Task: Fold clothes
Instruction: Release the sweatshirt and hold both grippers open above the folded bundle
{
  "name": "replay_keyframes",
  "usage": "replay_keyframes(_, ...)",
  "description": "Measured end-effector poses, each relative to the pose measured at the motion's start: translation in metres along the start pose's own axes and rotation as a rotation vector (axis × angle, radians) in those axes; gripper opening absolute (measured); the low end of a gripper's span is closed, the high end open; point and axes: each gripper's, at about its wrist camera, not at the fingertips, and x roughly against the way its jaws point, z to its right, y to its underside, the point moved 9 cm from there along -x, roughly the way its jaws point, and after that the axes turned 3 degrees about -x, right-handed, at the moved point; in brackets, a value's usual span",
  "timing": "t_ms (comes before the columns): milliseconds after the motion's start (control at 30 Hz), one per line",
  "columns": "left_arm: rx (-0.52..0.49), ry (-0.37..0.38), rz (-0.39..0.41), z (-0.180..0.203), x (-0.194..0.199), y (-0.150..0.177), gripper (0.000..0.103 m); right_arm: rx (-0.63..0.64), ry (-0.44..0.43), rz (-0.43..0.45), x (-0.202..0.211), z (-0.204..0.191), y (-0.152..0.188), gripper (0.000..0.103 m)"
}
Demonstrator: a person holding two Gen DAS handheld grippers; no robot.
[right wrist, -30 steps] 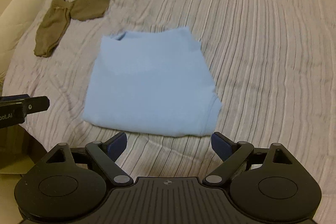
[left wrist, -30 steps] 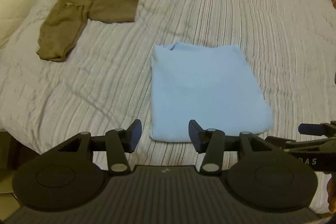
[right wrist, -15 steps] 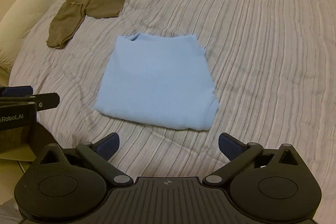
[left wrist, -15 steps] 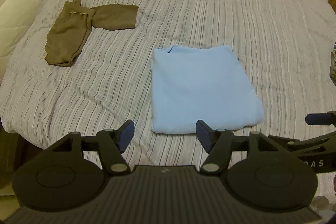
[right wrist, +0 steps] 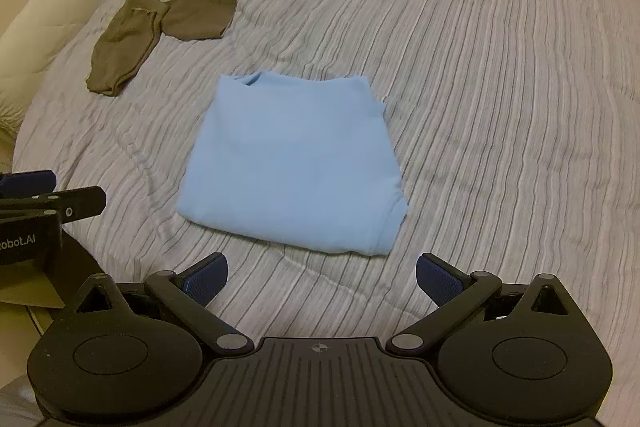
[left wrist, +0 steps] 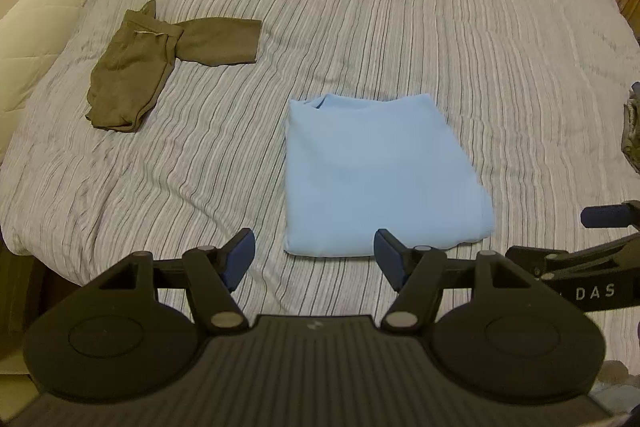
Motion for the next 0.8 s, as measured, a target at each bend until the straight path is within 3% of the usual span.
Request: replay_keyframes(800, -0.009, 0.027, -0.036, 0.002, -0.015, 0.002, 0.062, 0.003, 0.034, -0.014, -0.003, 0.006, 0.002, 0.103)
